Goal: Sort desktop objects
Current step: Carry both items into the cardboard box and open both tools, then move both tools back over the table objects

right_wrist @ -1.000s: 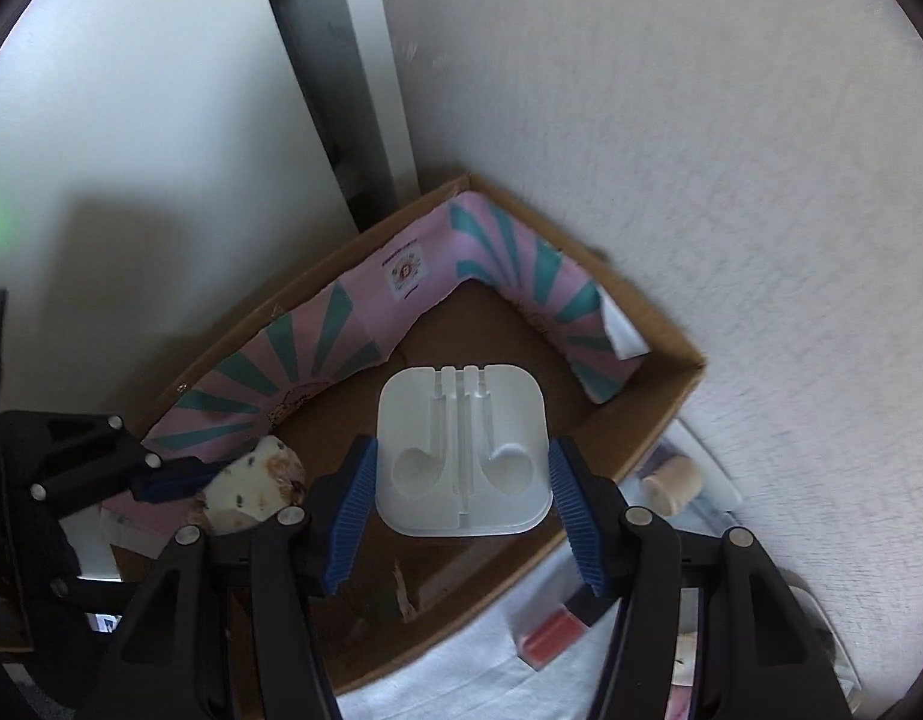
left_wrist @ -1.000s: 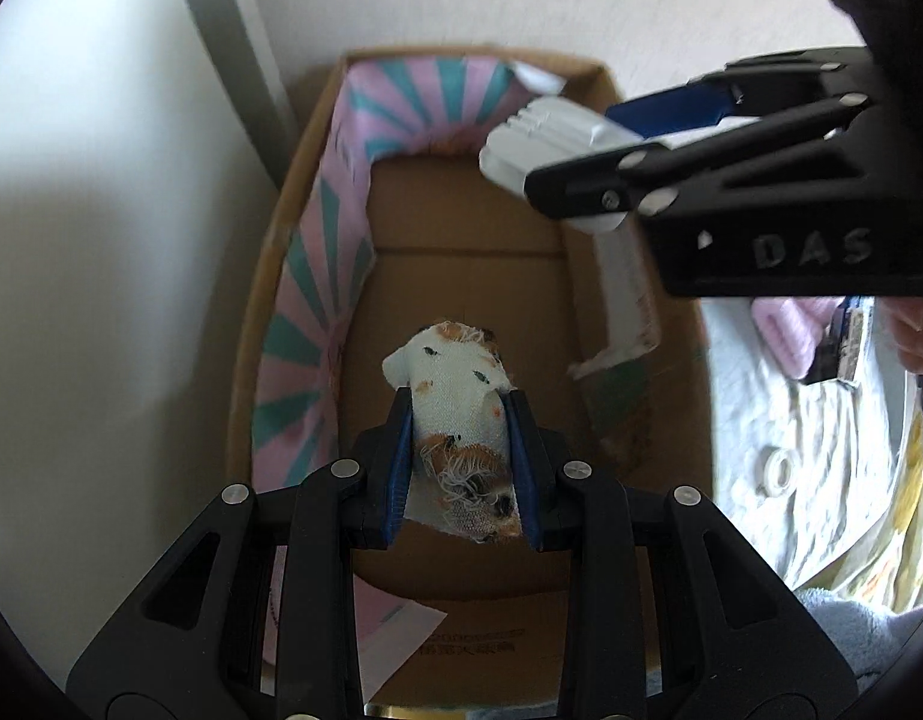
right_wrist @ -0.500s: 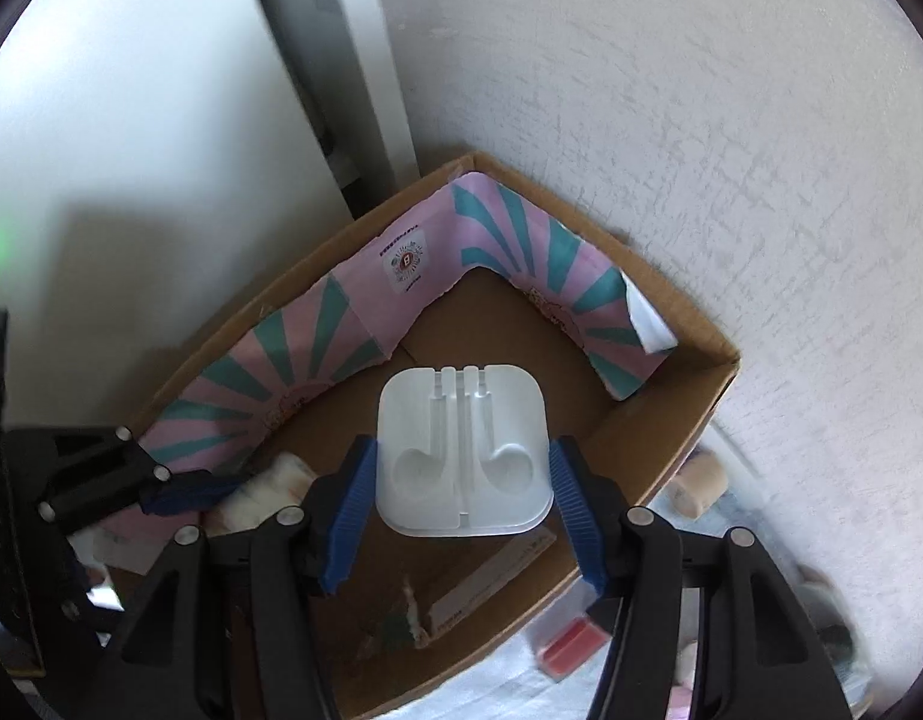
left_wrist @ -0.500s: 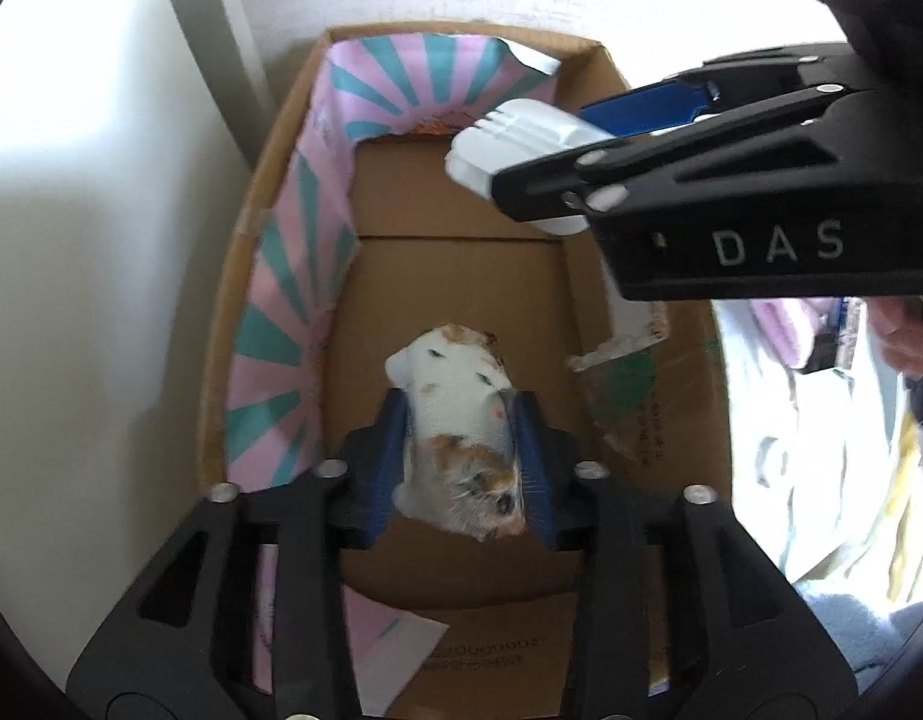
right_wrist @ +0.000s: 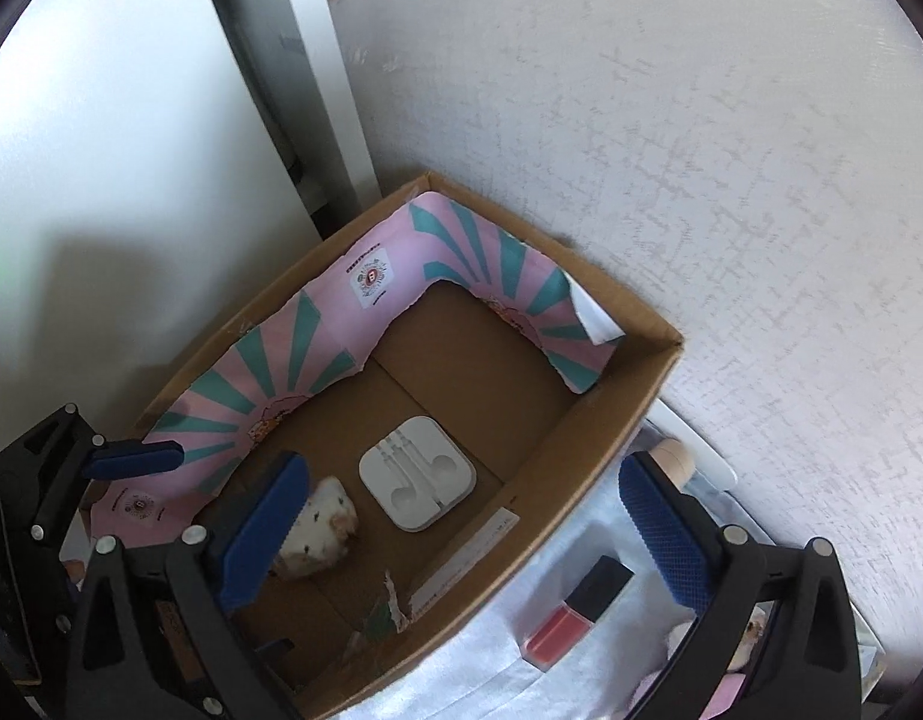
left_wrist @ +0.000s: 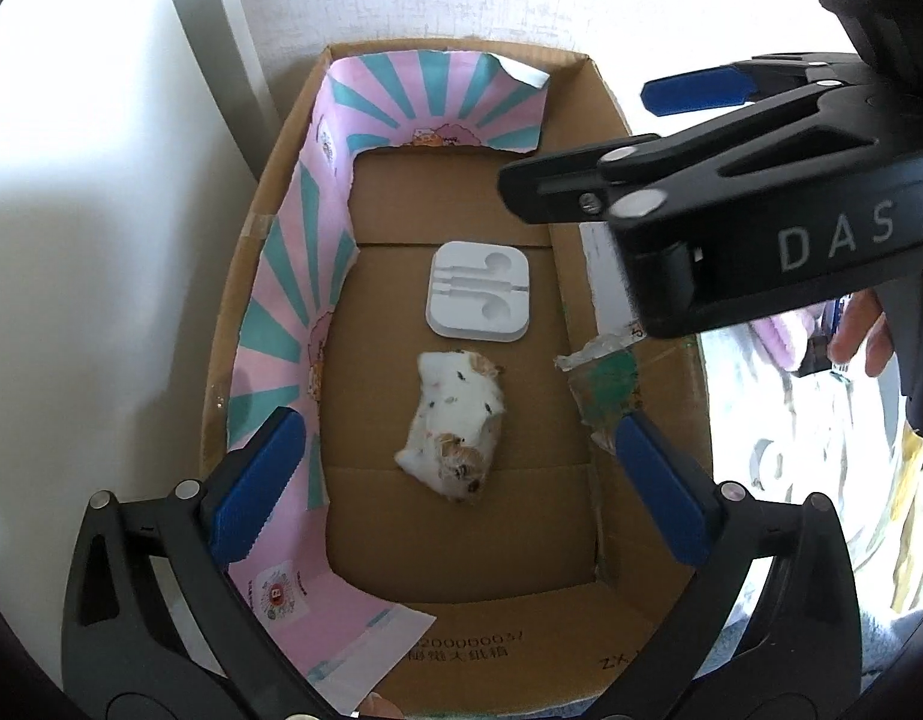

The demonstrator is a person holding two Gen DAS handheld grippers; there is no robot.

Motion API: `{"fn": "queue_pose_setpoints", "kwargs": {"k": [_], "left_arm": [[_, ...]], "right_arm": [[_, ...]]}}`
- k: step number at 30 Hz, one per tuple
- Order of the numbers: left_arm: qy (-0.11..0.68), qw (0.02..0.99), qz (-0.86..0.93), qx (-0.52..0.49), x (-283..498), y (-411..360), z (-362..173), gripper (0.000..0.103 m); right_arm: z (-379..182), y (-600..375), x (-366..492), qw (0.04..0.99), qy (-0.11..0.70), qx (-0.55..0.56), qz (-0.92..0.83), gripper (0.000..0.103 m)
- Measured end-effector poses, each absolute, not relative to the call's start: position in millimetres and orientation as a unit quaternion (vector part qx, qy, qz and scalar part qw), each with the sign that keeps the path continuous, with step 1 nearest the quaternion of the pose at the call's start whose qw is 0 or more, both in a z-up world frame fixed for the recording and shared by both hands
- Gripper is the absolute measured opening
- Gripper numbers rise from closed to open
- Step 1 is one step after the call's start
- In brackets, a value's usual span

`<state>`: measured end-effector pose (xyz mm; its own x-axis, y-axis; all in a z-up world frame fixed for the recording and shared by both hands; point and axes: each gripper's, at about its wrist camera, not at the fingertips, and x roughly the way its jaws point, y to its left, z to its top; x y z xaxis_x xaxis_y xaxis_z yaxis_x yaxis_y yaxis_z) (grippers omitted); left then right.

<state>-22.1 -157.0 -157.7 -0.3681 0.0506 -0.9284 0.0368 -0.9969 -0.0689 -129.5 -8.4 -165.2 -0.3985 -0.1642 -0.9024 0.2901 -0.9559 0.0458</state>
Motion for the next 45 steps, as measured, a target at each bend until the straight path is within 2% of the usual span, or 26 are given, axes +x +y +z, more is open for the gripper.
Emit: {"fn": "queue_pose_setpoints", "kwargs": {"k": [6,11,16,24,29,36,45], "left_arm": [[-0.047,0.014,0.837,-0.544,-9.6,-171.1,-145.7,0.103],[-0.058,0.034,0.849,-0.525,-10.6,-177.8,-109.7,0.103],[-0.042,0.032,0.86,-0.507,-23.4,-177.2,-85.4,0.103],[-0.014,0.033,0.883,-0.469,-23.5,-156.9,-29.7,0.103],[-0.014,0.059,0.886,-0.46,-30.9,-134.1,-21.8,0.103],[-0.008,0.086,0.887,-0.454,-35.5,-98.1,-20.1,0.103],[-0.013,0.109,0.878,-0.466,-42.7,-55.3,-34.7,0.103]], "right_arm": [[-128.2,3.3,-108.9,0.108,0.067,0.517,-0.847,0.103],[-99.1,26.4,-91.2,0.072,0.065,0.51,-0.855,0.103],[-73.0,53.6,-70.4,0.053,0.039,0.486,-0.872,0.103],[-47.1,118.8,-25.0,-0.046,-0.012,0.462,-0.885,0.103],[-37.0,163.4,11.8,-0.083,-0.061,0.448,-0.888,0.103],[-30.3,209.6,61.1,-0.138,-0.074,0.434,-0.887,0.103],[-55.1,262.7,103.2,-0.18,-0.129,0.442,-0.869,0.103]]}}
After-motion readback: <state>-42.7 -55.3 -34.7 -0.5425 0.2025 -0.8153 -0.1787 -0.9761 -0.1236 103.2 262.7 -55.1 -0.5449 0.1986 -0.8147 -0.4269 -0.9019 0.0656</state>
